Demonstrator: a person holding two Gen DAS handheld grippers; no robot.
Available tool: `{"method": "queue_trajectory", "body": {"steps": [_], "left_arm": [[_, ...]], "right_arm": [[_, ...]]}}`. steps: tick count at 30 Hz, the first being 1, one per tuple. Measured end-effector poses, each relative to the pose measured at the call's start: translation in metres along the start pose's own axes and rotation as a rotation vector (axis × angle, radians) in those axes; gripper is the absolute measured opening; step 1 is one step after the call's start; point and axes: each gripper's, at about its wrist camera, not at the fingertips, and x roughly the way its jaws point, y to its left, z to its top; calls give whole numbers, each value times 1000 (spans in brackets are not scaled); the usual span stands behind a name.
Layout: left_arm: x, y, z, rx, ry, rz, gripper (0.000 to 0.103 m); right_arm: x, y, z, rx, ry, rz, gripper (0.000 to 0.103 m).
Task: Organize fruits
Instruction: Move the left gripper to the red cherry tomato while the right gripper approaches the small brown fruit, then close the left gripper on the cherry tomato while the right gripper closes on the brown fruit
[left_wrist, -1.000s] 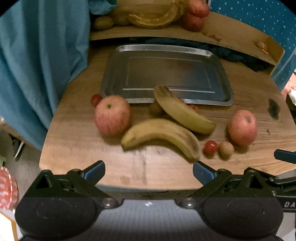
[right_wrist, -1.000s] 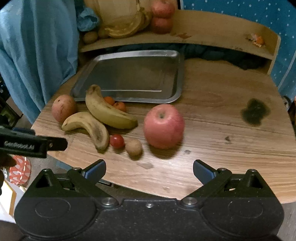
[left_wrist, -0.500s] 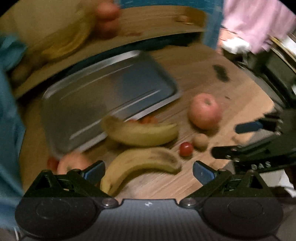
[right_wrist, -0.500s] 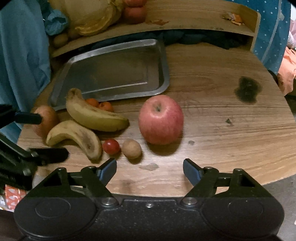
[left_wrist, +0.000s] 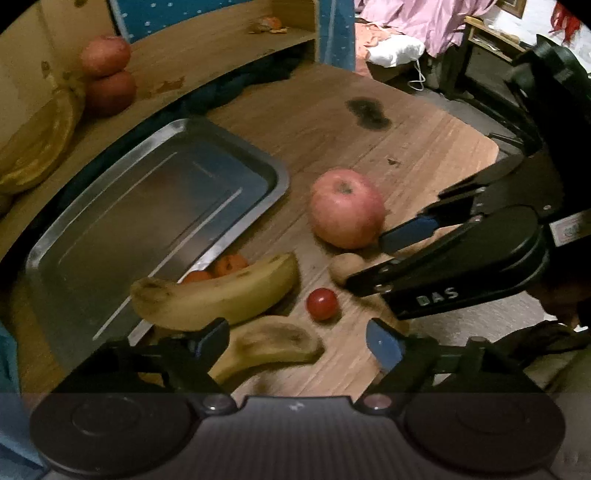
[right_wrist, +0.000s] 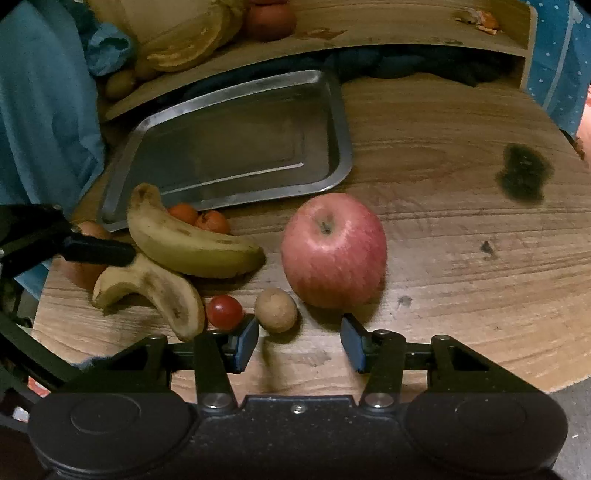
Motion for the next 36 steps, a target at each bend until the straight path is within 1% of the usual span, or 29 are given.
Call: {"method": "queue_trajectory", "body": {"steps": [5, 10, 12, 13, 19, 22, 26, 31, 36], "left_arm": [[8, -5, 4, 7, 11, -8, 75], [19, -8, 8, 0, 25, -2, 73], [22, -11, 8, 3, 31, -2, 67], [22, -13, 8, 5, 33, 5, 62], [24, -14, 10, -10, 31, 16, 60], [24, -16, 11, -9, 32, 7, 51], [26, -20, 13, 1, 38, 3, 50], [31, -22, 15, 4, 48, 19, 49], [35, -22, 17, 7, 54, 24, 45]], "right_arm": [[-1, -4, 1, 9, 0, 18, 48], [-1, -5, 1, 0, 4, 33, 39], [-1, -4, 0, -6, 6, 34, 38], [-1, -4, 0, -8, 6, 35, 38], [0, -6, 2, 1, 7, 50, 38], [-1, -6, 3, 2, 10, 53, 38], [-1, -8, 4, 0, 15, 58, 38], [-1, -9, 5, 4, 17, 68, 38], [0, -11, 6, 9, 17, 75, 39]]}}
